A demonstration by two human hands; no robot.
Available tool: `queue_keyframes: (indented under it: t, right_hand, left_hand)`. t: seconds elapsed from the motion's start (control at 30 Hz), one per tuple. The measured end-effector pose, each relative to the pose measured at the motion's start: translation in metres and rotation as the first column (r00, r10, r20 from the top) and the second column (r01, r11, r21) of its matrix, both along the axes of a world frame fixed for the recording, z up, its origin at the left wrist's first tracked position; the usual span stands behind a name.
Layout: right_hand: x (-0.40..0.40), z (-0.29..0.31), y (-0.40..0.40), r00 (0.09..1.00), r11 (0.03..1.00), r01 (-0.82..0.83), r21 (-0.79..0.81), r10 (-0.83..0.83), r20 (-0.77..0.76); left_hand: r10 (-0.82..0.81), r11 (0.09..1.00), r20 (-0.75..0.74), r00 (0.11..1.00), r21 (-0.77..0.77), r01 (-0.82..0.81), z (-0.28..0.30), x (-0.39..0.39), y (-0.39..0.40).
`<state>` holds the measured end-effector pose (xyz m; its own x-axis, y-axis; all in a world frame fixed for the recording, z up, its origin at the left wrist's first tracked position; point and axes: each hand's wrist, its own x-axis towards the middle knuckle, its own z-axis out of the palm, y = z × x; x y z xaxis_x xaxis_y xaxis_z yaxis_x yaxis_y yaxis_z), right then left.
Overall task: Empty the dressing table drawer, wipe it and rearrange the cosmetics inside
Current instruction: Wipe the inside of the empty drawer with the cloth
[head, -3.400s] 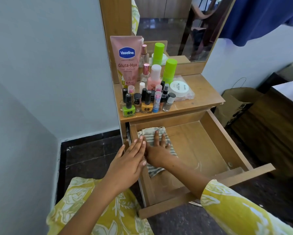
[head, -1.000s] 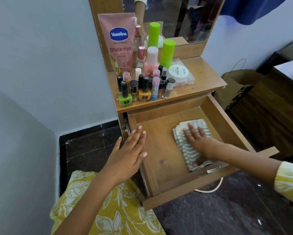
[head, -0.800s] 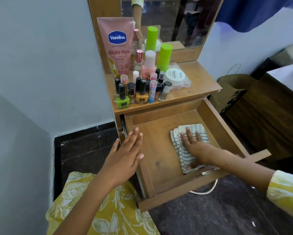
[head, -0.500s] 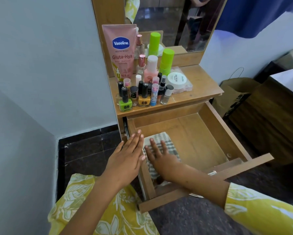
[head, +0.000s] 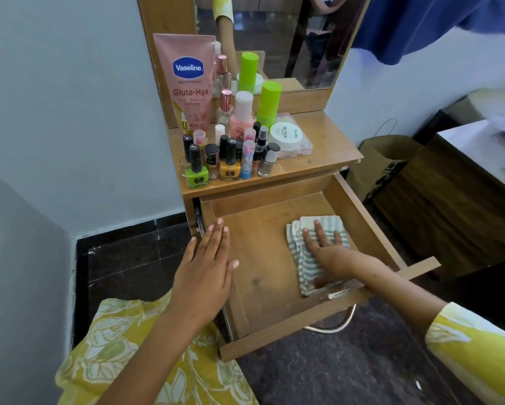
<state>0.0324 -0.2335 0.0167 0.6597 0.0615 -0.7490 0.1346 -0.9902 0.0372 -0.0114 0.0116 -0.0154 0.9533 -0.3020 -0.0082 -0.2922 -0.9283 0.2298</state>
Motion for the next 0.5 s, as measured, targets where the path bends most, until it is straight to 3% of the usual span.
queue_keyframes:
  t: [0.17,0.33,0.5]
  right_hand:
    - [-0.013,-0.014,0.046,1.000,0.989,-0.007,0.151,0.010,-0.023]
    - [-0.019,-0.025,0.074,0.971,0.962,0.235,0.137,-0.226,-0.078]
    - [-0.010,-0.030,0.047,0.953,0.948,0.303,0.099,-0.300,-0.038]
  left_hand:
    - [0.098,0.995,0.040,0.994,-0.041,-0.096,-0.003,0.013,-0.029]
    - [0.202,0.977,0.114,0.973,-0.087,-0.193,-0.013,0.022,-0.042]
    - [0.172,0.984,0.203,0.964,-0.084,-0.158,-0.020,0.020,-0.039]
